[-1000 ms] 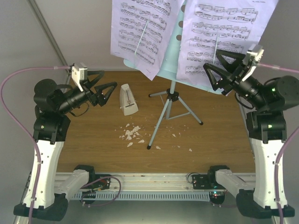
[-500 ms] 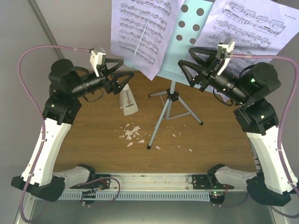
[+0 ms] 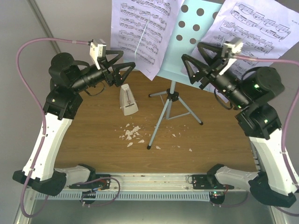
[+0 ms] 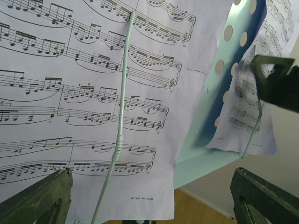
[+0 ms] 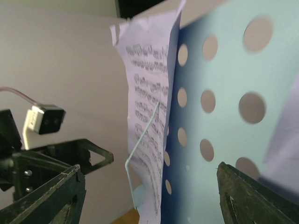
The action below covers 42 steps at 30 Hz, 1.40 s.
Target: Pack up the instrument practice props
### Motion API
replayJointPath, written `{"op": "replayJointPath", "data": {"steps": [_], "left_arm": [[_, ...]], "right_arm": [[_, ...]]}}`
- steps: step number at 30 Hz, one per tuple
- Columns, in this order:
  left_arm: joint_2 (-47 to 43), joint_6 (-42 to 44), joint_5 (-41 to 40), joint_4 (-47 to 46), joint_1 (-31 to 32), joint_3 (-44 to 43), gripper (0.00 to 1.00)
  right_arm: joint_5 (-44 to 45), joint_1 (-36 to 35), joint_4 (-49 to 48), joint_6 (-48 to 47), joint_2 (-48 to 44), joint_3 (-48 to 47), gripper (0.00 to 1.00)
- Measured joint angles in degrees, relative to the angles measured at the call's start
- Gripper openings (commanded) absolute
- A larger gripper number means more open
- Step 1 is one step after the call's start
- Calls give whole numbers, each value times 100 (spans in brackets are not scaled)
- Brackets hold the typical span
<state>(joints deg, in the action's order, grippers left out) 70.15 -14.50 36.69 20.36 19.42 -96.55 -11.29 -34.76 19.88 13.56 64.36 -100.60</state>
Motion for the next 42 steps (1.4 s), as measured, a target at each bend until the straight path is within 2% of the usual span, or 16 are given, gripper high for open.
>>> {"op": "replayJointPath", "data": {"steps": [8,14,24,30,37,42], "left_arm": [[74,15,-192,22,0,-120,92],[120,13,-271,48,0,-197,88],[535,28,-310,131,0,-765,86],[850,87,-304,188,0,-1102,77],[1189,109,-179,199,0,-1370,76],[1366,81,52,177,0,-1390,68]], "right_arm": [[-192,0,-146,66,-17,-319,75],[-267,-61,-76,162,573,-892,71],[1132,-1040,321,-9,1346,-1119,69],[1864,-1222,284,-114,1333,-1163,68],[2352,-1272,205,-136,1300,-1172,69],[2498,-1279,192,-186,1499,-1486,68]]}}
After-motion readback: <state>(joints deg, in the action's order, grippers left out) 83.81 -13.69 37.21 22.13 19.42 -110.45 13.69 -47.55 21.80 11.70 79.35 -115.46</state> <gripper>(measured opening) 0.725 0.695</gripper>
